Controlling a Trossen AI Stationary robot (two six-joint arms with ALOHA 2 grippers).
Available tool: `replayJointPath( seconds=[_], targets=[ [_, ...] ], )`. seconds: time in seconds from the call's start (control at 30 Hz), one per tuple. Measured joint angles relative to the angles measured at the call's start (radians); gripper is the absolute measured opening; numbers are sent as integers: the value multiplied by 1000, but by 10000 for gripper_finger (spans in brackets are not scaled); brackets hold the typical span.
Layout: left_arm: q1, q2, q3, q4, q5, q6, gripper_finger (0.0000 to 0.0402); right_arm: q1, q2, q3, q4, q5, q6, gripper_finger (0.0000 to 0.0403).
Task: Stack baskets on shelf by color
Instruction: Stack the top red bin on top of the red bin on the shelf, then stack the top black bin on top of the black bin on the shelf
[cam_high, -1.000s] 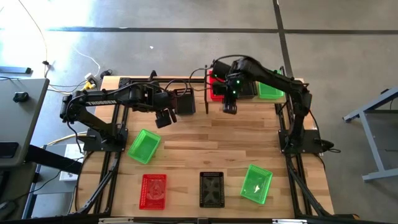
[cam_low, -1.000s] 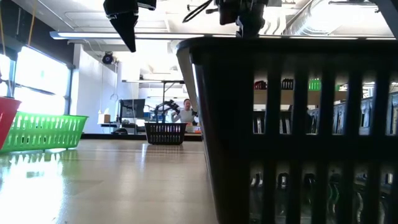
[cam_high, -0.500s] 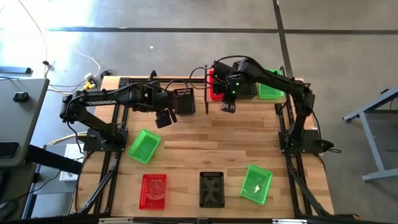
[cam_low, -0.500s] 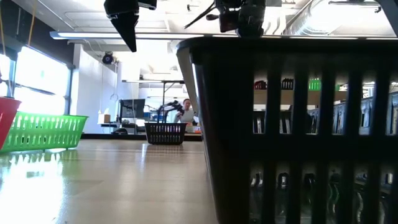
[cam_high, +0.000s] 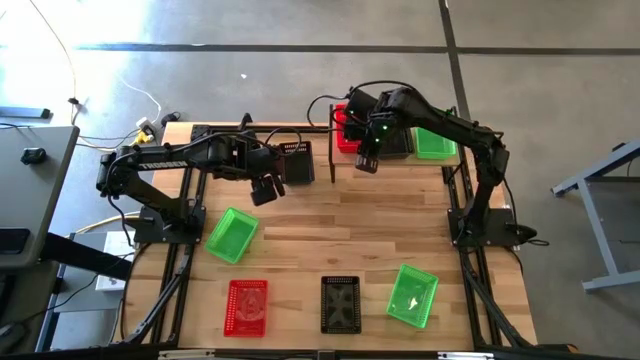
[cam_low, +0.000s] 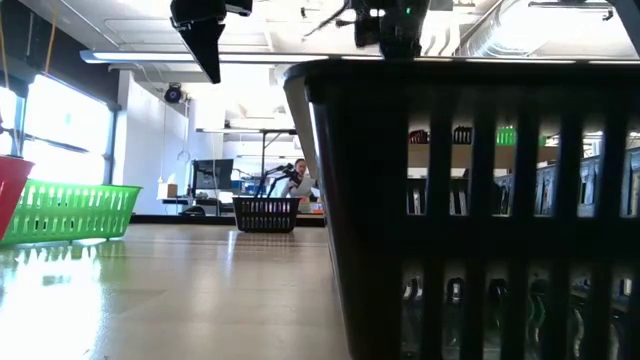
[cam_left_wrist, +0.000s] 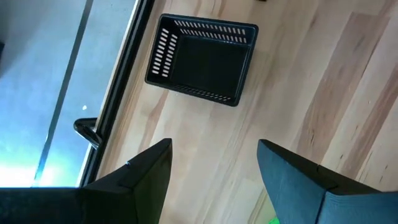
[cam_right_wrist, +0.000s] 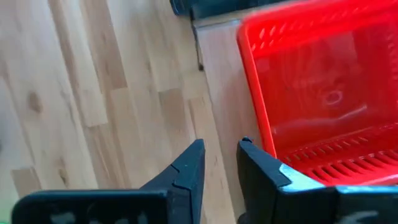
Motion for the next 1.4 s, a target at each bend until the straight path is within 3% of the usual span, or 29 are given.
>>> replayJointPath(
  seconds=[0.53,0.97,1.2,1.4],
  targets=[
    [85,0,0,7,3,-254,225,151,-101,14,-22,40,208,78],
    [180,-1,-23,58,10,-274,225,258,-102,14,-38,98,283,78],
    [279,6,-117,213,119,-274,225,261,-102,14,-53,99,251,78],
    [360,14,-168,280,201,-362,225,240,-101,14,-57,99,178,78]
  ],
)
